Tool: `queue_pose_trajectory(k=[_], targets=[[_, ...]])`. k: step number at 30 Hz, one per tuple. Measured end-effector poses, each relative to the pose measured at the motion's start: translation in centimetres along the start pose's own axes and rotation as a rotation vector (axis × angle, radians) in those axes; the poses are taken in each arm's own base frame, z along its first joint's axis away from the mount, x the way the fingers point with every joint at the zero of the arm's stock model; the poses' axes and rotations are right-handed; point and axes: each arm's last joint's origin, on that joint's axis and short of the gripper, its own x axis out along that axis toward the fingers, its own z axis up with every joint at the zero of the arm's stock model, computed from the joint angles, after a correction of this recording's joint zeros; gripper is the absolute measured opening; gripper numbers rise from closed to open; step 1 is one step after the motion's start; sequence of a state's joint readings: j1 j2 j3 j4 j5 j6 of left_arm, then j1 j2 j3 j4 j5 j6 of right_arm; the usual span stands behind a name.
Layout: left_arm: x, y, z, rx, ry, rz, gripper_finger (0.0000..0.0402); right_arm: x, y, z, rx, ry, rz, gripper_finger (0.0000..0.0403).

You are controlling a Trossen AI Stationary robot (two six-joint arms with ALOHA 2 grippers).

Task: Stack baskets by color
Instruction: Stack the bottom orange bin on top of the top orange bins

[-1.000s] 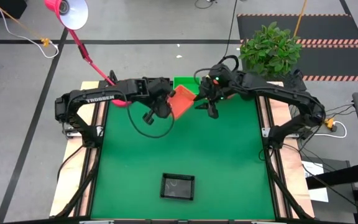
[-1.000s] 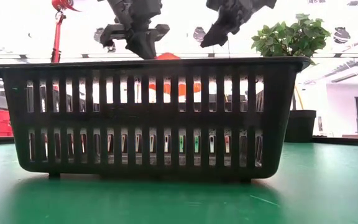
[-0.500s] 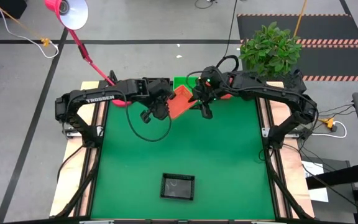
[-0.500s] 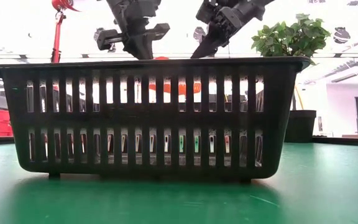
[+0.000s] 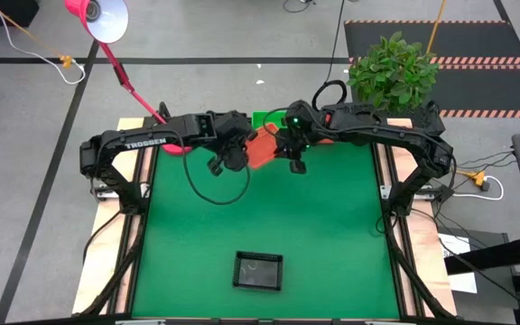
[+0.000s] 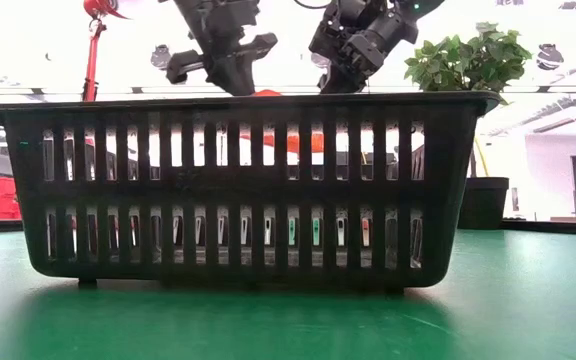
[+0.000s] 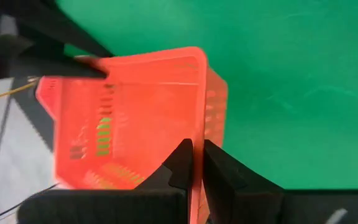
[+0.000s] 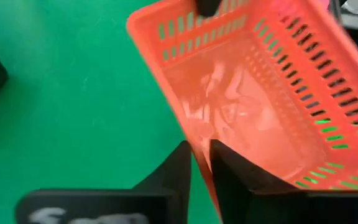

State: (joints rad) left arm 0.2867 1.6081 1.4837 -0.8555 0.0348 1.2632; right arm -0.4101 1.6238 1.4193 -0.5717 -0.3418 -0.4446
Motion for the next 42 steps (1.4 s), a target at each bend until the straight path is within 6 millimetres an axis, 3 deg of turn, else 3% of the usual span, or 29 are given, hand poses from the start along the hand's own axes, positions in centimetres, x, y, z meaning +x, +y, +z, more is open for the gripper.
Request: queue_pose_trajectory(k=[4, 8, 15, 24, 35, 42], targets=[[0.0, 0.4, 0.0, 0.004, 0.019, 0.045, 0.0022, 0.0, 0.2, -0.4, 0.003, 0.042, 0.023, 0.001], [0.0, 0.5, 0.1, -0.016, 0.016, 0.062, 0.0026, 0.0, 0.6, -0.6, 0.005, 0.077, 0.034, 0.0014], [-0.2, 1.8, 0.4, -0.176, -0.012, 0.199, 0.0115, -0.3, 1.0, -0.6, 0.01, 0.098, 0.016, 0.0004], [-0.3, 2.2, 0.5, -0.335, -0.029, 0.249, 0.0231, -0.3, 1.0, -0.6, 0.009, 0.112, 0.001, 0.0002], [-0.3, 2.1, 0.2, -0.597, -0.001, 0.271, 0.029, -0.5, 0.9, -0.6, 0.053, 0.118, -0.025, 0.0001], [0.1, 1.5, -0.1, -0.757, 0.054, 0.262, 0.0299, -2.2, 1.1, -0.8, 0.074, 0.142, -0.076, 0.0]])
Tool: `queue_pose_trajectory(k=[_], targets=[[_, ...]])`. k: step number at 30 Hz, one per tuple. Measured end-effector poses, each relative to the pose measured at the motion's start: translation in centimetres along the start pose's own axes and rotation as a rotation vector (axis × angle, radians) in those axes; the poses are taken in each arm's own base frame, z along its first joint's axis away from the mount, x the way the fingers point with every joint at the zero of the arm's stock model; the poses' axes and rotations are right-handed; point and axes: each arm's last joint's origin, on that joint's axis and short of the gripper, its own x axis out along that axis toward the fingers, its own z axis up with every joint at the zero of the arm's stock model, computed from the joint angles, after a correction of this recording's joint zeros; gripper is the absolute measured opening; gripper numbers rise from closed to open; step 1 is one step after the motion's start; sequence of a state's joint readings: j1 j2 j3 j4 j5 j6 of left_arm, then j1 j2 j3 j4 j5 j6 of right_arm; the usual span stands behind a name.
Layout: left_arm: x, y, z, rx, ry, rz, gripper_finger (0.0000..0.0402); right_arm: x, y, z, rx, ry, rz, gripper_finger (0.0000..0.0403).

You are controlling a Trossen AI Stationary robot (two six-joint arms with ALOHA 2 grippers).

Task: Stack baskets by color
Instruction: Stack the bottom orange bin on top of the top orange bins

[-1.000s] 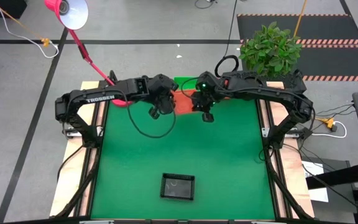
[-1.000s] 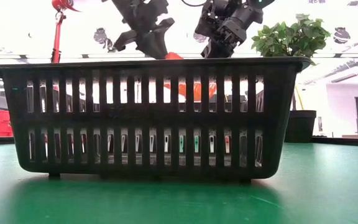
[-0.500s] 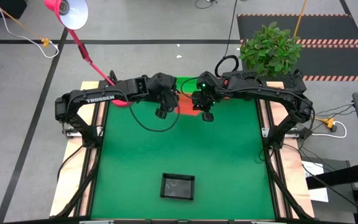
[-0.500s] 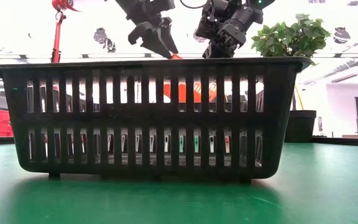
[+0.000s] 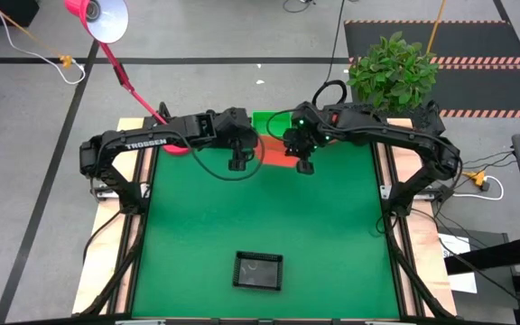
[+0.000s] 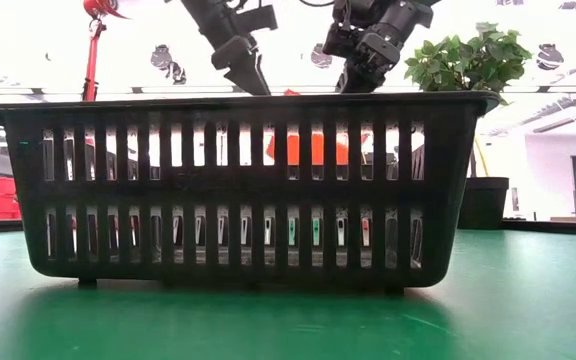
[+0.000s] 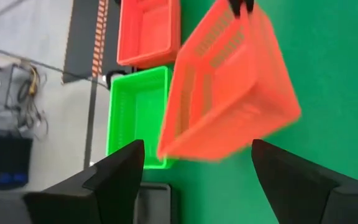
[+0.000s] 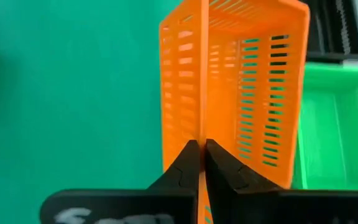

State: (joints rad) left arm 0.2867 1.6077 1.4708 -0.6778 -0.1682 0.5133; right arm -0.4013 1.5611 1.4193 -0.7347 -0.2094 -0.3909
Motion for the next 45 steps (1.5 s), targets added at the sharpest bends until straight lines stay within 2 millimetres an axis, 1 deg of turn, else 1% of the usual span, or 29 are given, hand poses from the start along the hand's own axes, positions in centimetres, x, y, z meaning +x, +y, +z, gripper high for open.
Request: queue_pose_trajectory(k=[4, 8, 10, 16, 19, 25, 31, 37, 42, 45], targets=[[0.0, 0.0, -0.1, -0.072, 0.018, 0.011, 0.0299, -0.6, 0.0, -0.7, 0.025, 0.052, 0.003, 0.0], [0.0, 0.0, -0.3, -0.18, 0.031, 0.007, 0.0299, -1.2, 0.1, -1.1, 0.03, 0.108, -0.066, 0.0], [0.0, 0.0, -0.5, -0.259, 0.048, 0.003, 0.0299, -1.5, 0.0, -1.3, 0.028, 0.141, -0.111, 0.0], [0.0, 0.0, -1.2, -0.48, 0.114, -0.003, 0.0298, -3.3, -0.2, -2.0, -0.012, 0.239, -0.301, 0.0], [0.0, 0.0, -1.4, -0.545, 0.133, -0.002, 0.0298, -3.9, -0.6, -2.6, -0.021, 0.303, -0.363, 0.0], [0.0, -0.1, -1.5, -0.65, 0.145, 0.003, 0.0298, -4.8, -2.6, -3.9, -0.012, 0.376, -0.418, 0.0], [-0.1, -0.7, -1.2, -0.732, 0.14, -0.002, 0.0298, -5.5, -4.6, -5.1, -0.024, 0.417, -0.454, 0.0], [-0.3, -1.6, -0.7, -0.763, 0.133, -0.018, 0.0298, -6.2, -6.2, -6.0, -0.046, 0.439, -0.475, 0.0], [-0.4, -2.1, -0.3, -0.765, 0.129, -0.025, 0.0298, -6.5, -7.0, -6.4, -0.056, 0.415, -0.468, 0.0], [-0.5, -2.3, -0.2, -0.759, 0.128, -0.011, 0.0298, -6.0, -7.3, -6.8, -0.056, 0.398, -0.474, 0.0001]])
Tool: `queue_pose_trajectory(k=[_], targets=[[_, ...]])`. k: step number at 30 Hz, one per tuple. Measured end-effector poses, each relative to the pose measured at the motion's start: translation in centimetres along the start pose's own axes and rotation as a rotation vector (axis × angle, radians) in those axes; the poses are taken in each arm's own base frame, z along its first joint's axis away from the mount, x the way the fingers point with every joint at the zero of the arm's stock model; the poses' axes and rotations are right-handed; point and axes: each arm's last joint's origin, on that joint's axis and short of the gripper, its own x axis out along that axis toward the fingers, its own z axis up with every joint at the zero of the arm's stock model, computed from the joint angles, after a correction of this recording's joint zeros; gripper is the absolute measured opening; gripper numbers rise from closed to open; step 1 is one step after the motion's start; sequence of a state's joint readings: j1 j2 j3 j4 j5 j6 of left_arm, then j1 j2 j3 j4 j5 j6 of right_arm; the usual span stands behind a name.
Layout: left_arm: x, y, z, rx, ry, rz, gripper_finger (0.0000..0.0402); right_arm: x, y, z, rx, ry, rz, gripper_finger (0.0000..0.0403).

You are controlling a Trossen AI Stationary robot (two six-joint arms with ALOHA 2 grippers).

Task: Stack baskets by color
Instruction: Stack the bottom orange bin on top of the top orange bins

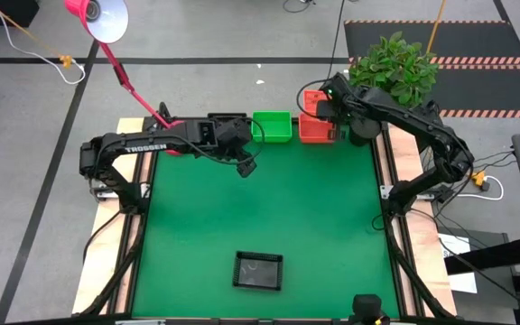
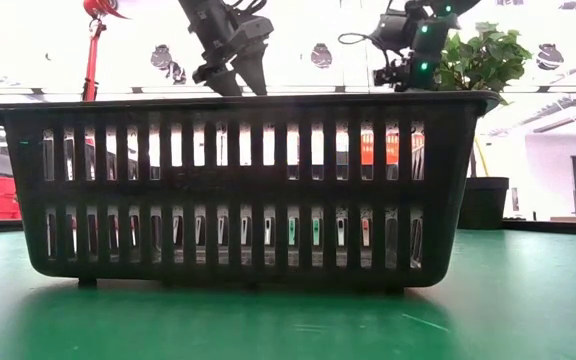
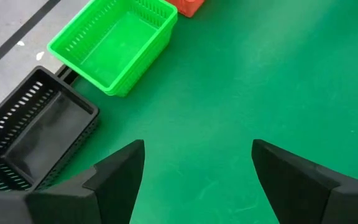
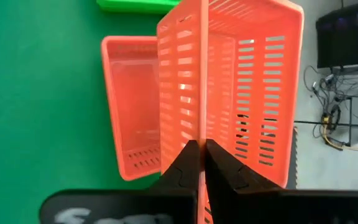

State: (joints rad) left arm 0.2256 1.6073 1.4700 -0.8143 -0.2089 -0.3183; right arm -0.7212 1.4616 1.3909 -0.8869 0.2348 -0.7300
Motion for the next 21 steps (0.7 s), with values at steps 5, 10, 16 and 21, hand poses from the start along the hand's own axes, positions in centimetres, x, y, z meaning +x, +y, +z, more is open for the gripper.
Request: queue_pose_trajectory(k=[5, 10, 16, 21], targets=[[0.0, 0.0, 0.0, 0.001, -0.002, 0.005, 0.0298, 1.7, 1.1, -0.4, 0.0, -0.006, 0.037, 0.0002], [0.0, 0.0, 0.0, 0.001, -0.002, 0.006, 0.0298, 3.6, 2.4, -0.9, -0.009, -0.005, 0.04, 0.0003], [0.0, 0.0, 0.0, 0.001, -0.003, 0.006, 0.0298, 5.3, 3.5, -1.5, -0.029, -0.015, 0.031, 0.0003], [0.0, 0.0, 0.0, -0.005, -0.003, 0.007, 0.0298, 6.2, 4.3, -2.0, -0.029, -0.01, 0.036, 0.0004]])
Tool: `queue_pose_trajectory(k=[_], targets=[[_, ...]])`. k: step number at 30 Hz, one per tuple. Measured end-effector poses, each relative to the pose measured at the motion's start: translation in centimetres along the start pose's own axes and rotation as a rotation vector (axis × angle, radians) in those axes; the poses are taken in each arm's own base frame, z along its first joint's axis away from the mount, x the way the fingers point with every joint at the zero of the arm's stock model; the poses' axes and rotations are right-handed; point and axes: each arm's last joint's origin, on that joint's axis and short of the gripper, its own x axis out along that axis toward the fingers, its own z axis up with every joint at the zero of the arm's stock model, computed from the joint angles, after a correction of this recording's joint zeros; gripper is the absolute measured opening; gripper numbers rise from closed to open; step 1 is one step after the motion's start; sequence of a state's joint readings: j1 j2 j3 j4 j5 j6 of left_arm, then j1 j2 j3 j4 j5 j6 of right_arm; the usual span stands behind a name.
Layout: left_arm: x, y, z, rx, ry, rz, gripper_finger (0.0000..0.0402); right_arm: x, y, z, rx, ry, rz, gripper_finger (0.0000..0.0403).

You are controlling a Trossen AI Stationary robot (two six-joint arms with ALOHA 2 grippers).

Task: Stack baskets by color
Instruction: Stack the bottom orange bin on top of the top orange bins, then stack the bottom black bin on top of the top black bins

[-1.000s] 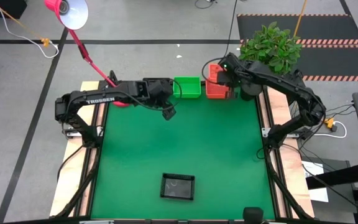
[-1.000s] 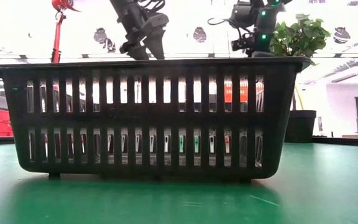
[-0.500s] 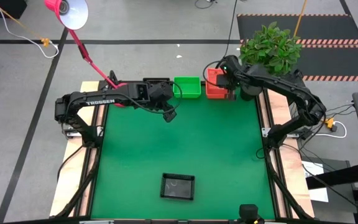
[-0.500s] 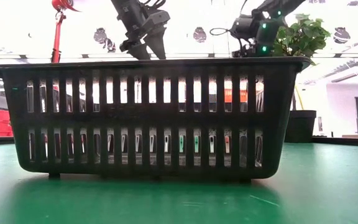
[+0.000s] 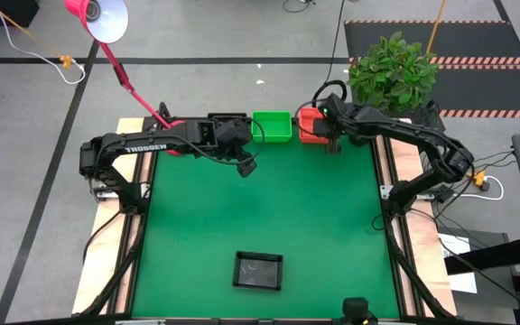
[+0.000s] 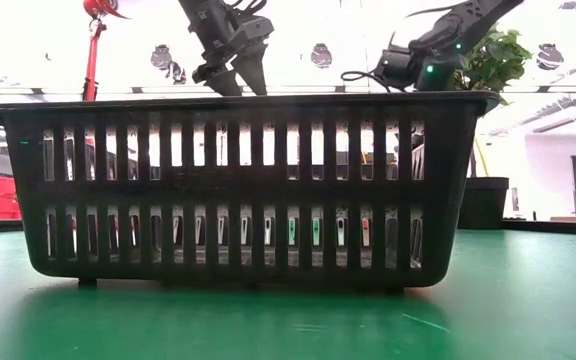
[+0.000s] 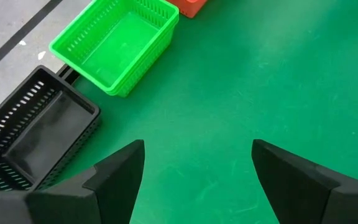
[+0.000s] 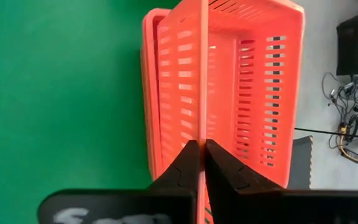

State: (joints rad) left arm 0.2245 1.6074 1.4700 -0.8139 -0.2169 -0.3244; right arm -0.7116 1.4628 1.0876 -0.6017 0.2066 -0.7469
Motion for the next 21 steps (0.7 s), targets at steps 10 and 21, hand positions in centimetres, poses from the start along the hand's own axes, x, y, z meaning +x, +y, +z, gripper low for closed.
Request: queue_pose_trajectory(k=[10, 21], targets=[[0.0, 0.0, 0.0, -0.016, 0.001, 0.001, 0.0298, 0.2, 0.1, 0.1, 0.006, -0.034, 0.002, 0.0094], [-0.6, -2.2, -1.7, -0.002, 0.13, -0.112, 0.0298, -2.3, -0.3, 0.3, 0.269, -0.134, -0.055, 0.0192]])
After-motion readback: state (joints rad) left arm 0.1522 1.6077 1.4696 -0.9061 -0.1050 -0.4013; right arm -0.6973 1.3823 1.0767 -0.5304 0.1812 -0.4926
